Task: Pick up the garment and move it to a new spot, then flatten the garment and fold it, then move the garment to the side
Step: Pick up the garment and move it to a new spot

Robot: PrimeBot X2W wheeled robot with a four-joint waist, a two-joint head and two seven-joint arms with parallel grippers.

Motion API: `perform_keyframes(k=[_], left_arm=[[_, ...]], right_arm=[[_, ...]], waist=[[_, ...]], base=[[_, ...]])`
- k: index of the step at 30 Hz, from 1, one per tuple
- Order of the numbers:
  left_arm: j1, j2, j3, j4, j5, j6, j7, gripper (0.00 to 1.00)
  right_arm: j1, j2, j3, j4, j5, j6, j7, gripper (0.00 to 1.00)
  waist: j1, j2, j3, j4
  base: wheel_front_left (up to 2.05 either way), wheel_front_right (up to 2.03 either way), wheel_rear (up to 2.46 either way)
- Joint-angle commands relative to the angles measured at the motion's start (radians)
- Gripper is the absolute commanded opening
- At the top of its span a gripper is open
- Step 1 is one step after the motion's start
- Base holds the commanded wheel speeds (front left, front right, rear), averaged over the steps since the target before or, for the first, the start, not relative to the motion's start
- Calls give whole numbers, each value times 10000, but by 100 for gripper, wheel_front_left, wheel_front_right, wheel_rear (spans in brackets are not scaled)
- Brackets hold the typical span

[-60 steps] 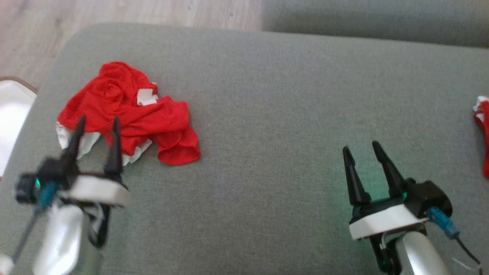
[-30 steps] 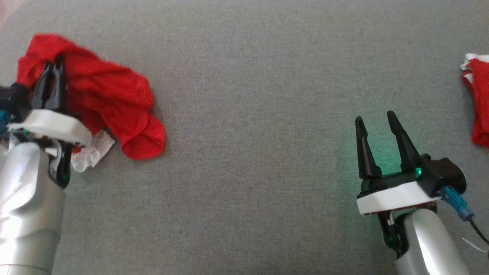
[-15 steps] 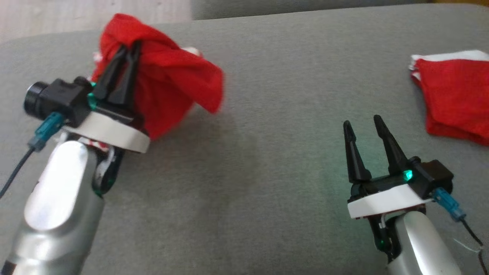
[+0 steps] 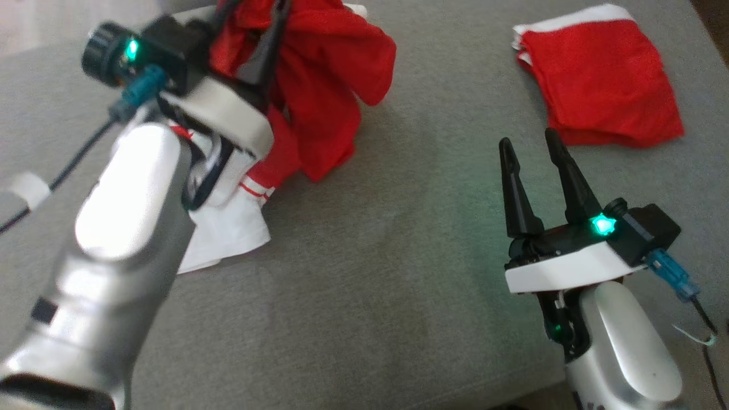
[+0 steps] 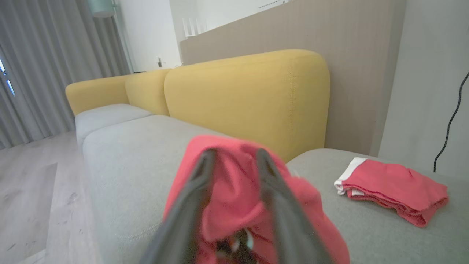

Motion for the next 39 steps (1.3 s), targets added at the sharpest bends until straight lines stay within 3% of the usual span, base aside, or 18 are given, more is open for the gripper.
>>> perform_keyframes(k=[1, 5, 11, 22, 31, 39], left_arm=[[-870, 224, 321, 191, 138, 8, -373, 100], [-1202, 241, 520, 1068, 223, 141, -1314, 100], [-383, 429, 766, 1539, 34, 309, -2322, 100], [3070, 522, 1392, 11, -336, 959, -2930, 100], [6206, -306, 2053, -1836, -193, 1456, -2940, 100], [6958, -1058, 2428, -2055, 334, 1209, -2941, 100]], right_arm=[[-296, -10, 204, -330, 114, 19, -109, 100], [-261, -10, 66, -324, 127, 19, -109, 100], [-35, -10, -234, -235, -189, 19, -109, 100], [735, -10, -1086, 68, -1023, 19, -109, 100], [1344, -10, -1108, 226, -1074, 19, -109, 100], [1411, -10, -960, 330, -1051, 19, -109, 100]], waist=[[-2, 0, 309, -412], [-2, 0, 226, -331], [-2, 0, -254, 406], [-2, 0, -1359, 2036], [-2, 0, -1960, 2565], [-2, 0, -1983, 2551]], base=[[0, 0, 0], [0, 0, 0], [0, 0, 0], [0, 0, 0], [0, 0, 0], [0, 0, 0]])
